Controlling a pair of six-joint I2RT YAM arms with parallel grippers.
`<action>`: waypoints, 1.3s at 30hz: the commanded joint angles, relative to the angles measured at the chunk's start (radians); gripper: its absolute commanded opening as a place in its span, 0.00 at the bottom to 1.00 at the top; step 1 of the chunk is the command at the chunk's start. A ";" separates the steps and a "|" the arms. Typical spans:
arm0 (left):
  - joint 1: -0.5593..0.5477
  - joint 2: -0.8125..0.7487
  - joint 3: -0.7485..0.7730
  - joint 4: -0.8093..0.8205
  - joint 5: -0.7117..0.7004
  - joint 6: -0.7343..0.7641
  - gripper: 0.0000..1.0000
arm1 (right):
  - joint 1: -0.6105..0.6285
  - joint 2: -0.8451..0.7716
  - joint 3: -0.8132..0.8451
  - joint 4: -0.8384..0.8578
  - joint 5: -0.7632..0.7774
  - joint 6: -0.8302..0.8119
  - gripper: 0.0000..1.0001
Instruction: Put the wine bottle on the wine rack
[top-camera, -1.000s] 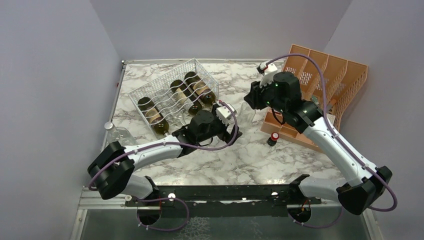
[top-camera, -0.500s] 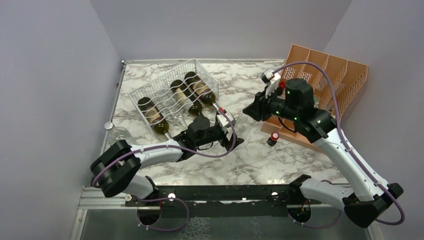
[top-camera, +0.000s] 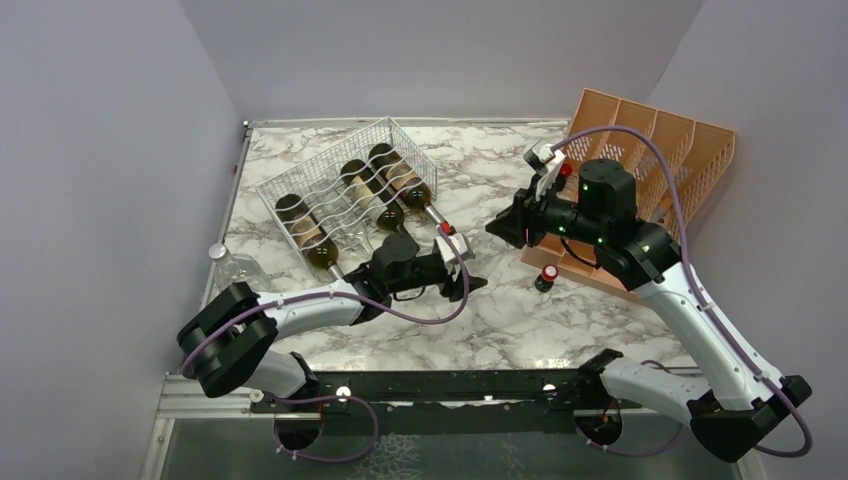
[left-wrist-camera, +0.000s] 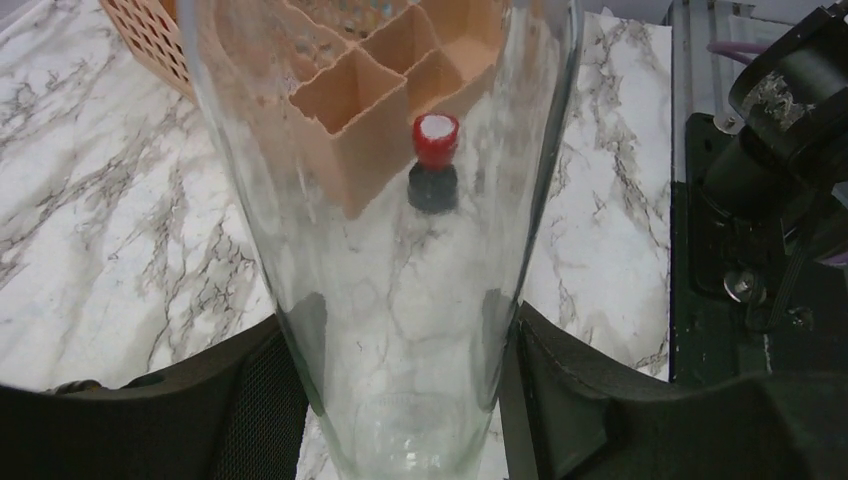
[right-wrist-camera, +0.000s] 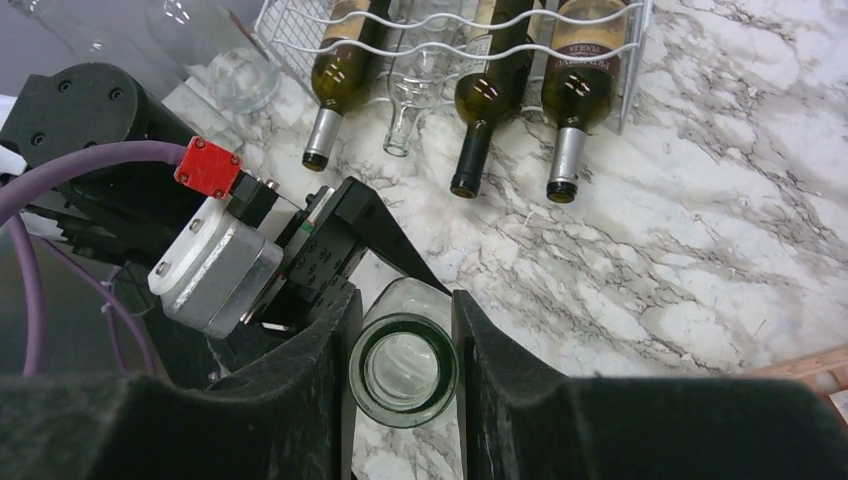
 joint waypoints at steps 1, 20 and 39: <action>0.005 -0.040 0.009 0.072 -0.028 0.120 0.00 | 0.007 -0.032 0.033 -0.058 0.000 0.063 0.45; 0.001 -0.036 0.155 -0.031 -0.151 0.962 0.00 | 0.007 -0.093 0.097 -0.189 0.224 0.028 0.69; -0.049 -0.024 0.163 -0.025 -0.354 1.348 0.00 | 0.008 -0.033 0.001 -0.189 0.078 -0.014 0.76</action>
